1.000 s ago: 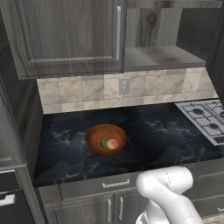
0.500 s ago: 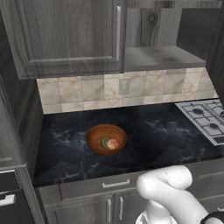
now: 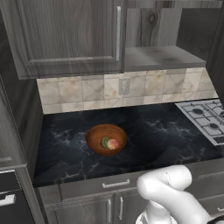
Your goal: Open the cabinet. Pick the kiwi and peach from the cabinet and place them into the bowl. Then close the cabinet.
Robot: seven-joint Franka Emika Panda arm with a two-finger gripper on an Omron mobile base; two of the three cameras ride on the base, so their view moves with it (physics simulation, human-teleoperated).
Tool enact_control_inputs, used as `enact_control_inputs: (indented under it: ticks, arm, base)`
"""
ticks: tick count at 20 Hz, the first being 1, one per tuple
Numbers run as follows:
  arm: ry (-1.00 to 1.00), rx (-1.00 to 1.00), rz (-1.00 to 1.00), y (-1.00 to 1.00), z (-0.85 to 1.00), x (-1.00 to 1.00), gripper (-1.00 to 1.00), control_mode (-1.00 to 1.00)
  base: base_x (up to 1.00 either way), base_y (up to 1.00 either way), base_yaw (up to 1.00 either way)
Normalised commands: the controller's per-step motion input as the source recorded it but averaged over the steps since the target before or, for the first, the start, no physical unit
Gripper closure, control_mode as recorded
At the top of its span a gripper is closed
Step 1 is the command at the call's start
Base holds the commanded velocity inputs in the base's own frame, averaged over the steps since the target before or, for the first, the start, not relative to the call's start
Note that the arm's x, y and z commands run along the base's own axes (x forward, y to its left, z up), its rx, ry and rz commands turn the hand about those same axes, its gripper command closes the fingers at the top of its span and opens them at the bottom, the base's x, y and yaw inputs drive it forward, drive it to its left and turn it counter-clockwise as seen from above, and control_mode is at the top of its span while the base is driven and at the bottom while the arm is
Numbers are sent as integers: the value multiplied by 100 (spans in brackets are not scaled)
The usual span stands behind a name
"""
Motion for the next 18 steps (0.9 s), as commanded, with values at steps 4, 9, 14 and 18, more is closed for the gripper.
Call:
enact_control_inputs:
  ticks: [4,9,14,18]
  arm:
    - [-23,10,31,0,-16,100,-100,-100]
    - [-11,14,27,34,-2,100,-100,-100]
    - [-6,4,2,98,0,100,-100,-100]
    - [-4,0,0,100,0,100,-100,-100]
  base:
    - [0,0,0]
    - [0,0,0]
    - [0,0,0]
    - [0,0,0]
